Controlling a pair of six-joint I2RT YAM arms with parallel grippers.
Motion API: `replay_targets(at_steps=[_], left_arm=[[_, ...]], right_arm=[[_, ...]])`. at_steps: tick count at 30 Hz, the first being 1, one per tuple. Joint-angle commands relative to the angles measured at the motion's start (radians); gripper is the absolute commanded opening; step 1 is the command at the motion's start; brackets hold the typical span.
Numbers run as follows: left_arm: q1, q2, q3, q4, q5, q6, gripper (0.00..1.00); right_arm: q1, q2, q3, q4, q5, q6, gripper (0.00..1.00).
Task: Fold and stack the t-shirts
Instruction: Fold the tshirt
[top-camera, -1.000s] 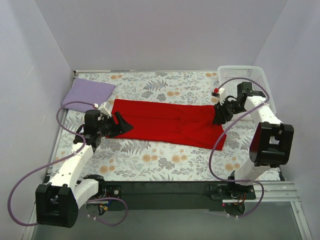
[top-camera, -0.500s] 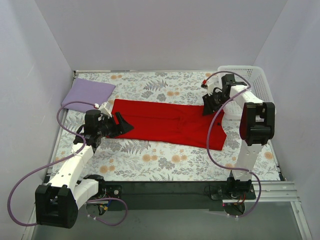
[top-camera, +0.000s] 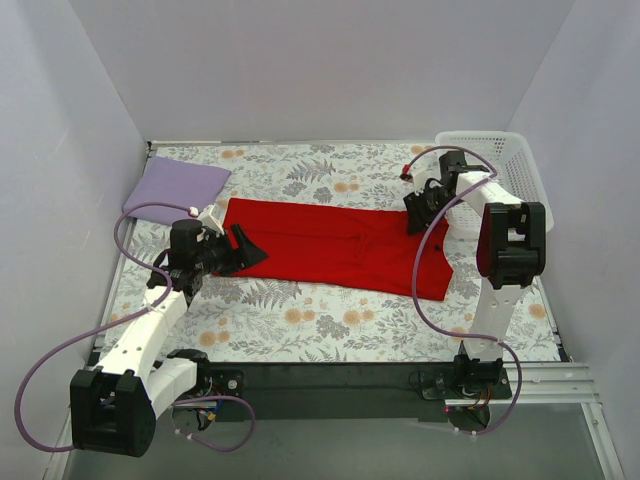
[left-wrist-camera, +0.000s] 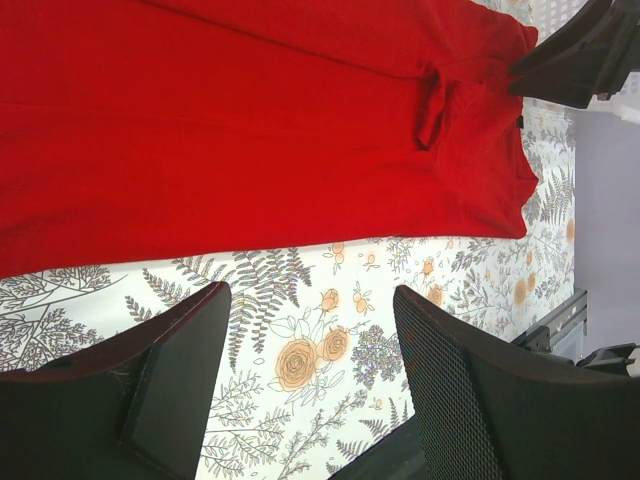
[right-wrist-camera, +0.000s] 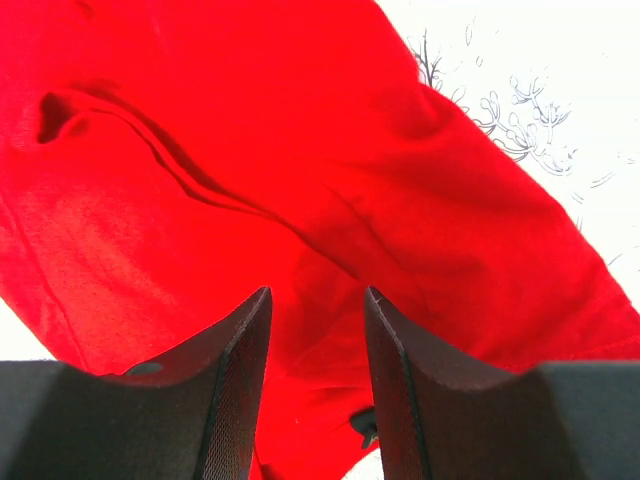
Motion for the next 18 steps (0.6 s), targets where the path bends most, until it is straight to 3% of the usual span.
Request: replay_targets(at_steps=[1,8,18], left_arm=[[-0.005,-0.023,-0.008,0.019,-0.002,0.012,0.65],[-0.005,-0.020,-0.008,0.017,-0.005,0.013,0.65],[-0.008,-0.020,-0.009,0.017,-0.008,0.013,0.65]], right_arm=[[0.007,0.024,-0.005,0.019,0.026,-0.003,0.49],[0.023,0.030,-0.041,0.025,0.015,-0.007,0.48],[0.030,-0.002,-0.016,0.024,-0.003,-0.012,0.11]])
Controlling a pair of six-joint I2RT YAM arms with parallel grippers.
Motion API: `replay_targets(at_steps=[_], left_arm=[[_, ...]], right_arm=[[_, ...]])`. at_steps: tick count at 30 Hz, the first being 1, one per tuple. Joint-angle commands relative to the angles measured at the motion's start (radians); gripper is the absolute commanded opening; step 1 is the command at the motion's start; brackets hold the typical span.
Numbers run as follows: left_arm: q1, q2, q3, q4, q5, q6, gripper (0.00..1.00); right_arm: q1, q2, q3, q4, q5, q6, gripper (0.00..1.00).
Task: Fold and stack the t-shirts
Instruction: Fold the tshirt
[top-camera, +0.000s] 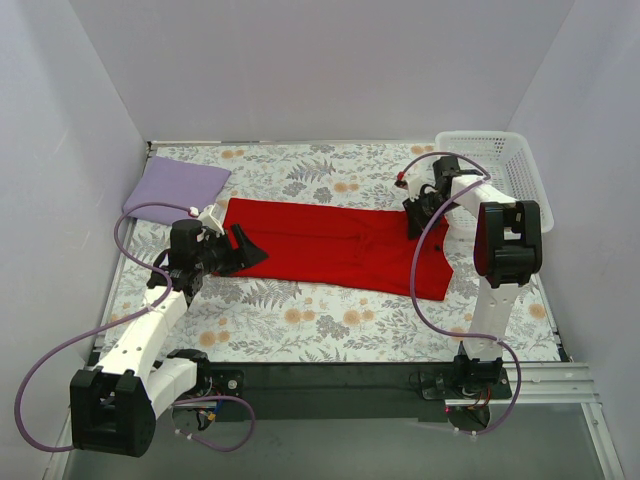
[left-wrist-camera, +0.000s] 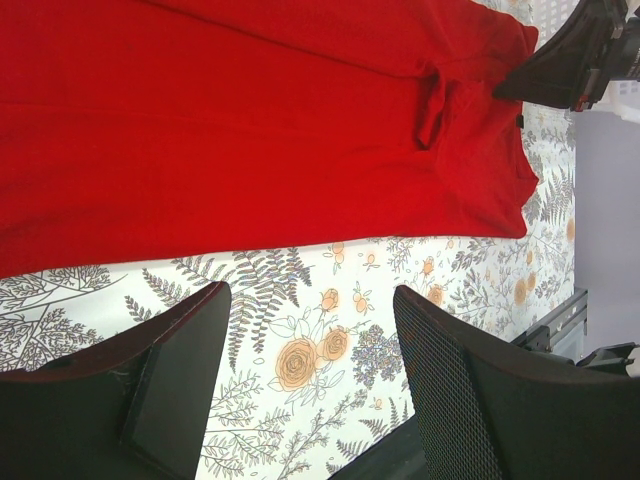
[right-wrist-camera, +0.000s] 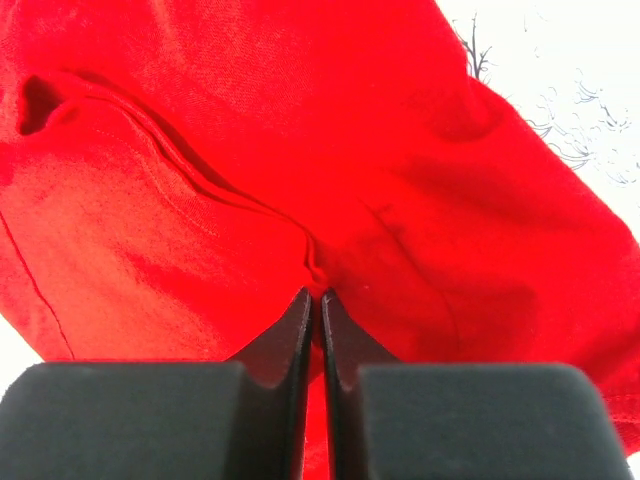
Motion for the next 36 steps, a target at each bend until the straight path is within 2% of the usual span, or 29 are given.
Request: replay_targets(at_steps=[1,9,23,30,32,33,36], left_arm=[[-0.007,-0.020,-0.009,0.018,-0.008,0.012,0.65],[-0.008,-0.021,-0.009,0.016,-0.011,0.012,0.65],[-0.010,-0.018,-0.009,0.016,-0.009,0.012,0.65],[-0.010,-0.017,-0.009,0.016,-0.011,0.012,0.65],[-0.010,-0.017,-0.009,0.016,-0.011,0.012,0.65],[-0.010,-0.017,-0.009,0.016,-0.012,0.012,0.65],[-0.010,-0.015,-0.009,0.018,-0.011,0.012,0.65]], right_arm=[[0.005,-0.028,0.023,0.005,-0.018,-0.002,0.10],[0.005,-0.037,0.051,0.006,0.006,-0.007,0.10],[0.009,-0.104,0.022,0.039,-0.043,-0.033,0.11],[0.016,-0.071,0.025,0.048,0.006,-0.024,0.19],[0.017,-0.077,0.014,0.072,0.060,0.001,0.21],[0.017,-0.094,-0.003,0.109,0.078,0.010,0.26],[0.020,-0.135,-0.018,0.160,0.130,0.022,0.28]])
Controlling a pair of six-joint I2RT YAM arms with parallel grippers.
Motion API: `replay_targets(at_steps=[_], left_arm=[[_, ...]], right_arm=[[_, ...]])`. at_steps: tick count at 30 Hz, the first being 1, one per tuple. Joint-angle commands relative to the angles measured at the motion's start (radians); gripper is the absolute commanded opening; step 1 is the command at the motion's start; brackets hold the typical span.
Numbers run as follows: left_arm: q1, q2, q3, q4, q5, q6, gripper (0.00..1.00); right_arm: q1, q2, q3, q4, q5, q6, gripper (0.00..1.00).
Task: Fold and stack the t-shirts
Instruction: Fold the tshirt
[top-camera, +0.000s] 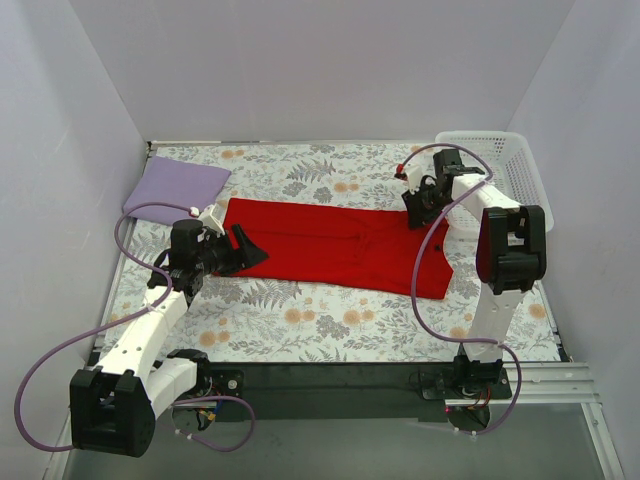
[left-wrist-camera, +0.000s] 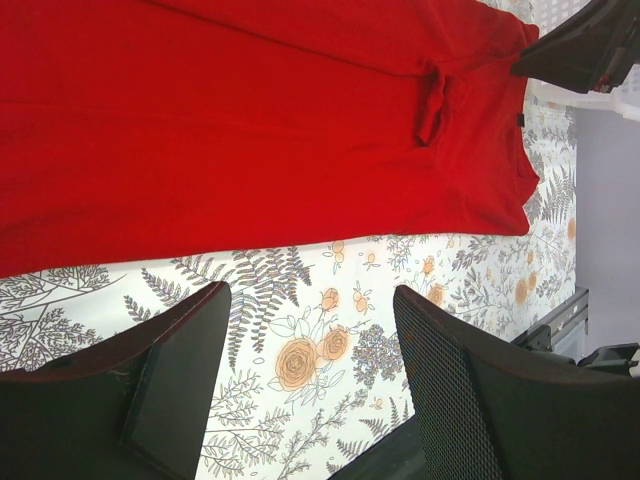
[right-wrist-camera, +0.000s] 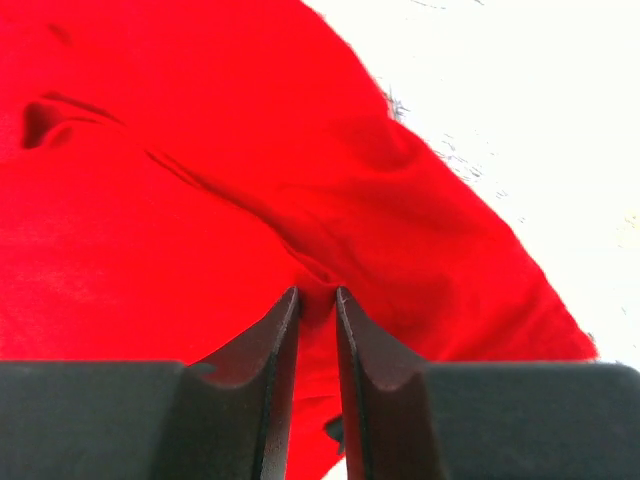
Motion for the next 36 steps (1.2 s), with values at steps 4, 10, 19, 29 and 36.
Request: replay_targets(at_steps=[4,10,19,29,36], left_arm=[[-0.006,-0.014,-0.009,0.016,-0.007,0.013,0.65],[-0.006,-0.014,-0.009,0.016,-0.008,0.013,0.65],[-0.006,-0.018,-0.009,0.016,-0.015,0.013,0.65],[-0.006,-0.026,-0.003,-0.012,-0.129,-0.001,0.65],[-0.005,0.058,0.041,-0.153,-0.505,-0.137,0.71]], right_arm=[[0.010,-0.088,0.008,0.090,0.034,0.018,0.31],[0.101,-0.105,-0.019,-0.049,-0.253,-0.128,0.44],[0.263,-0.041,0.010,-0.053,-0.192,-0.079,0.45],[0.283,-0.014,0.079,-0.037,-0.074,-0.040,0.42],[0.329,-0.289,-0.064,-0.046,-0.406,-0.278,0.58]])
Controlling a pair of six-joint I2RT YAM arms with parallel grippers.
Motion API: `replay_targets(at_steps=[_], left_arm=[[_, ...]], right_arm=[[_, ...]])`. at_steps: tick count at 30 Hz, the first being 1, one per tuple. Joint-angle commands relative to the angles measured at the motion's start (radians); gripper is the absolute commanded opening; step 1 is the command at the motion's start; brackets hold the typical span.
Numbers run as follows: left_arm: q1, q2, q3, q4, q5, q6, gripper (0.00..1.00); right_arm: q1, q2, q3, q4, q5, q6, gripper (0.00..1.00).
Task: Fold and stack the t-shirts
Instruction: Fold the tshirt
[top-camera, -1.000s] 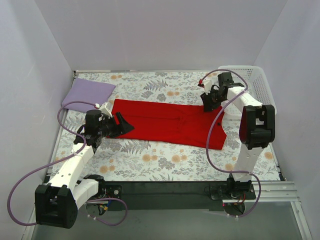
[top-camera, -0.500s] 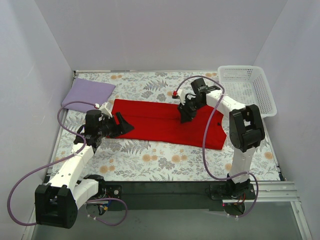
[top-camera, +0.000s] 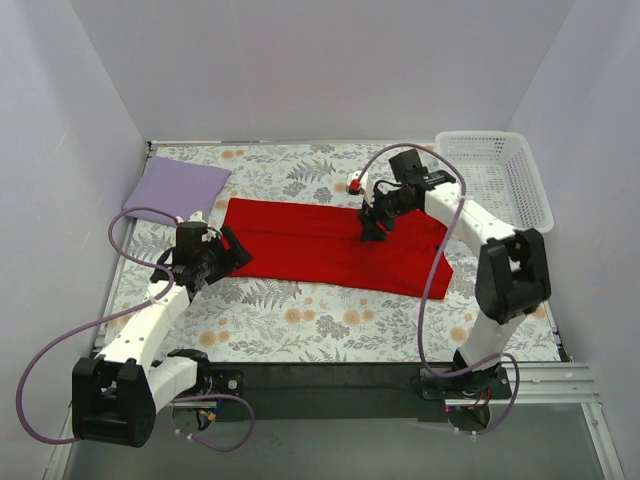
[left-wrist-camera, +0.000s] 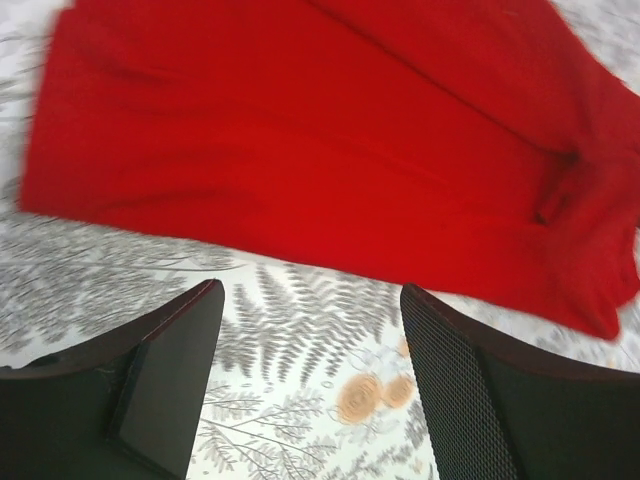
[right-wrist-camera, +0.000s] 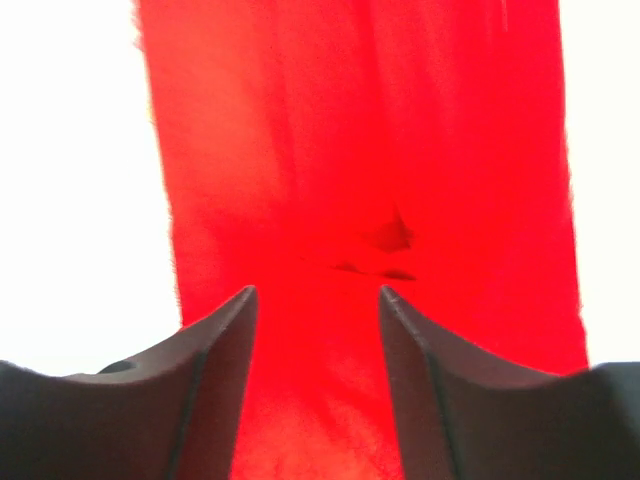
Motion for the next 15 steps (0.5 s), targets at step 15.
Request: replay_targets(at_steps=[15], left_arm=[[0.002,-0.355,0.098,-0.173,-0.334,0.060,0.73]], right_arm=[[0.740,-0.038,-0.188,0.467,0.674,-0.006,0.68]])
